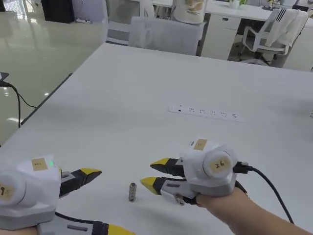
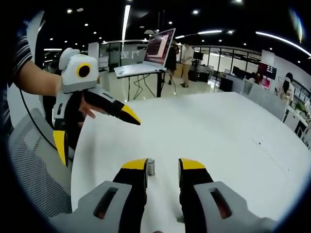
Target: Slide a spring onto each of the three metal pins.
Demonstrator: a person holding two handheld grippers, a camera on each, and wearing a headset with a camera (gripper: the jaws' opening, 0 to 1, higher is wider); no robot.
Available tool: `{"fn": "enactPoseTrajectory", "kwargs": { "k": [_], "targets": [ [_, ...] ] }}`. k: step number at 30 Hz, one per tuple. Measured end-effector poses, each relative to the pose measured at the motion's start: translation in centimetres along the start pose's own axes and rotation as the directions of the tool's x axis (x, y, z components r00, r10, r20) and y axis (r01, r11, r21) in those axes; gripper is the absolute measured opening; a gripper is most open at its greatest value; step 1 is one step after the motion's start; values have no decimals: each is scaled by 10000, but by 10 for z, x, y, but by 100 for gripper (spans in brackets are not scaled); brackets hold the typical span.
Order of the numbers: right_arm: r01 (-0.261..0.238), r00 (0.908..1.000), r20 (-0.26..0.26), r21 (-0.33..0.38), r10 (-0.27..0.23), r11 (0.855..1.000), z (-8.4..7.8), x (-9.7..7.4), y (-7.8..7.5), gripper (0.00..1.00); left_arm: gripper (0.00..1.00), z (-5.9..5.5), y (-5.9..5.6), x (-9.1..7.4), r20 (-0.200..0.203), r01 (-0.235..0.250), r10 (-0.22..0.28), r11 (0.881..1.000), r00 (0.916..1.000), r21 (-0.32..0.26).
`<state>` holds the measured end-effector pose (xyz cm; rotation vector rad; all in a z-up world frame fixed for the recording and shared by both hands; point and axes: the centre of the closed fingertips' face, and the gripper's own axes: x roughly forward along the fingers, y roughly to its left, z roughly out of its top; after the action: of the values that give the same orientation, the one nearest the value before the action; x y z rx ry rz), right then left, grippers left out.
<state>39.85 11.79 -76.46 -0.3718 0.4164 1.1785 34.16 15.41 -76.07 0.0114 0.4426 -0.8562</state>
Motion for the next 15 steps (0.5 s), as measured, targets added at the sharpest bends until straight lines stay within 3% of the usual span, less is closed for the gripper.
{"fn": "enactPoseTrajectory", "kwargs": {
  "k": [7,15],
  "targets": [
    [461,9987,181,448,-469,9979,-15,-32,-6,27,94,7,3,8,-39,-271,272,9993,9996,240],
    [868,9957,257,734,-889,9935,-25,-56,-13,28,93,9,7,15,-97,-495,499,9981,9987,355]
  ]
}}
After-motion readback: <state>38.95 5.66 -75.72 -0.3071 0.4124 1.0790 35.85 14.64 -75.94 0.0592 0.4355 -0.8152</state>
